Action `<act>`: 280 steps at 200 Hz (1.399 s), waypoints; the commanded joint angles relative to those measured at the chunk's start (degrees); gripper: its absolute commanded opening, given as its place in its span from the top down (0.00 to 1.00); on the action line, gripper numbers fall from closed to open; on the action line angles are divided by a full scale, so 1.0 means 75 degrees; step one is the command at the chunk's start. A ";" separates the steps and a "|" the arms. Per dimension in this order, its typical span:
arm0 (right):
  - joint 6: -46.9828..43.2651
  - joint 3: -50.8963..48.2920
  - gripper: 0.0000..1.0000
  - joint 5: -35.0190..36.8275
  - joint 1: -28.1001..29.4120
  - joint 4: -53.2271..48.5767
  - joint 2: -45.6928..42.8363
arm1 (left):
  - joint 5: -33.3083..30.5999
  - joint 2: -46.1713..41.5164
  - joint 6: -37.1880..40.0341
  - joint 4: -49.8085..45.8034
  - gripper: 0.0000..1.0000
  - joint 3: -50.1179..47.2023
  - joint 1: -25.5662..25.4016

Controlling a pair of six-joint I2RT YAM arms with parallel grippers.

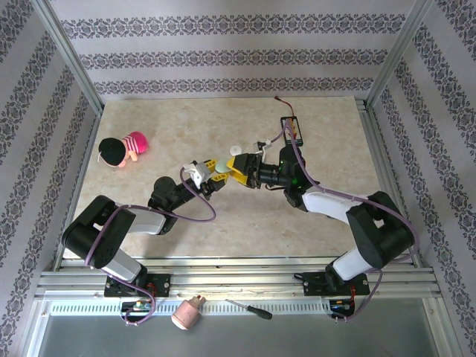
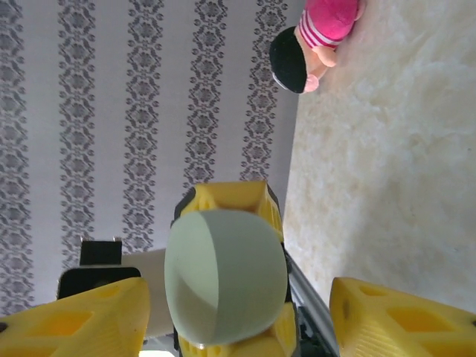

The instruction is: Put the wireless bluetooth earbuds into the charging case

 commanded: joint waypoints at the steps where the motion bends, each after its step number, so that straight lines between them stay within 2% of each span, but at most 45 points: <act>1: 0.1020 -0.0046 0.41 -0.0127 -0.0092 0.1957 0.0387 | 0.0216 -0.0098 -0.0255 0.0420 0.79 0.0222 -0.0055; 14: 0.1404 -0.0058 0.44 -0.0131 -0.0100 0.2577 0.0655 | 0.0214 -0.0121 -0.0259 0.0420 0.78 0.0223 -0.0062; 30: 0.1755 -0.0089 0.54 -0.0074 -0.0098 0.3035 0.0943 | 0.0200 -0.0092 -0.0246 0.0420 0.78 0.0209 -0.0056; 46: 0.1867 -0.0139 0.64 0.0026 -0.0101 0.3217 0.1126 | 0.0184 -0.0066 -0.0224 0.0420 0.78 0.0182 -0.0057; 74: 0.1973 -0.0188 0.75 0.0090 -0.0107 0.3434 0.1326 | 0.0116 -0.0044 -0.0147 0.0420 0.78 0.0138 -0.0056; 94: 0.1826 -0.0169 0.85 0.0062 -0.0100 0.3376 0.1338 | 0.0068 -0.0022 -0.0055 0.0409 0.72 0.0086 -0.0056; 99: 0.1745 -0.0147 0.86 0.0028 -0.0106 0.3262 0.1327 | 0.0051 -0.0016 -0.0029 0.0409 0.68 0.0082 -0.0056; 125: 0.1007 -0.0071 0.87 0.0080 -0.0121 0.2339 0.1139 | -0.0169 -0.0044 0.0179 0.0409 0.29 -0.0071 -0.0056; 135: 0.0727 -0.0052 0.87 0.0185 -0.0149 0.1966 0.1028 | -0.0253 -0.0105 0.0273 0.0398 0.19 -0.0170 -0.0044; 149: 0.0270 0.0022 0.87 0.0305 -0.0211 0.1390 0.0938 | -0.0375 -0.0236 0.0410 0.0309 0.09 -0.0362 -0.0027; 172: -0.0385 0.0188 0.87 0.0587 -0.0371 0.0637 0.1041 | -0.0547 -0.0653 0.0785 -0.0402 0.00 -0.0624 -0.0026; 235: -0.2000 0.1674 0.87 0.1272 -0.0680 -0.1247 0.2297 | -0.0814 -0.2100 0.1592 -0.3422 0.01 -0.0832 -0.0037; 280: -0.2701 0.3154 0.87 0.1901 -0.0652 -0.2347 0.3369 | -0.1106 -0.2530 0.1589 -0.4329 0.01 -0.0891 -0.0033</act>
